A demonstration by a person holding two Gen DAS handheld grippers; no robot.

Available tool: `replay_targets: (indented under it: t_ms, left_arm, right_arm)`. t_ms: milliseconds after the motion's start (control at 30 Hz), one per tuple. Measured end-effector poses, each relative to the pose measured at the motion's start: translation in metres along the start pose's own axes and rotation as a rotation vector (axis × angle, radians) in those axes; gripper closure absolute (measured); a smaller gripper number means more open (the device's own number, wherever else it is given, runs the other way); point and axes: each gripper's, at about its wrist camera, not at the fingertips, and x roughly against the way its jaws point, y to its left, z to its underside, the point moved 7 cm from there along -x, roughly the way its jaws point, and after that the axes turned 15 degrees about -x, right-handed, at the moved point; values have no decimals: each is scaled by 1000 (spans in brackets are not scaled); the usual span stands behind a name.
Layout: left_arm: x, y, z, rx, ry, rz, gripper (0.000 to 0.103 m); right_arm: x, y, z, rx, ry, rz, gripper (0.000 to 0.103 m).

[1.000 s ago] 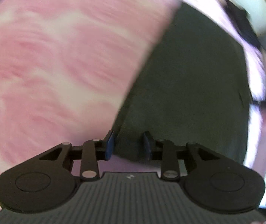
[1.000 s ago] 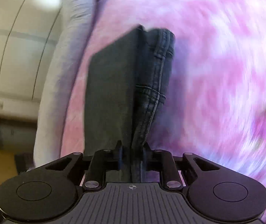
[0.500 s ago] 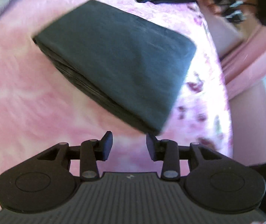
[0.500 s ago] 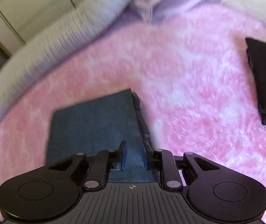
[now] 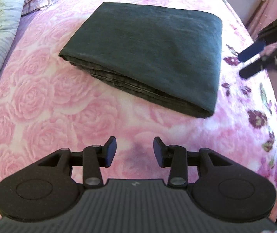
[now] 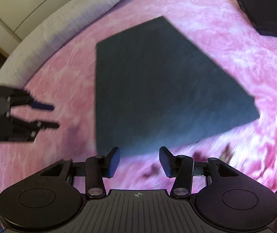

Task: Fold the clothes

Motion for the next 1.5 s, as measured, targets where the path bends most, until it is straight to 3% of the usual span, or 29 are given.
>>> replay_targets:
  t_ms: [300,400,467,533,667,733,833,967,1000,1033,1067,1133,1200,1300,1400,1500]
  left_arm:
    - [9,-13,2,-84,-17,-9,66]
    - [10,-16,3,-150,-23,-45,58]
    - [11,-16,2,-232,-35,-101,49]
    - [10,-13,0,-318,-54,-150,40]
    - [1,1,-13,-505,-88,-248,37]
    - [-8,8,-22,-612,-105,-286,37]
    - [-17,20,-39,-705,-173,-270,35]
    - [-24,45,-66,-664,-232,-236,32]
    - [-27,52,-71,-658,-233,-237,32]
    - [-30,58,-76,-652,-234,-241,32]
    - [-33,62,-79,-651,-232,-240,32]
    - [-37,67,-85,-676,-228,-245,32]
    - [-38,63,-87,-753,-225,-261,32]
    - [-47,46,-89,-893,-221,-267,32]
    - [-62,28,-91,-974,-206,-269,32]
    - [-74,11,-97,-999,-198,-264,32]
  right_arm:
    - [-20,44,22,294,-17,117,43]
    - [-32,47,20,289,-38,121,37]
    - [-33,40,16,167,-43,72,32]
    - [-35,20,13,-49,-41,-1,29]
    - [-42,-34,18,-541,-113,-178,28]
    - [-44,-55,20,-698,-203,-221,28]
    - [-52,-82,19,-872,-325,-248,28]
    - [-73,-106,14,-1023,-373,-273,28]
    - [-78,-110,11,-1049,-374,-284,44]
    - [-81,-115,7,-1063,-357,-292,74]
    - [-82,-122,2,-1080,-325,-279,79]
    - [-75,-132,-14,-1056,-276,-242,89]
    - [-56,-145,-40,-969,-287,-206,93]
    - [-24,-184,-91,-851,-364,-140,93]
    - [-20,-210,-128,-750,-327,-60,93]
    - [-7,-195,-140,-512,-332,102,82]
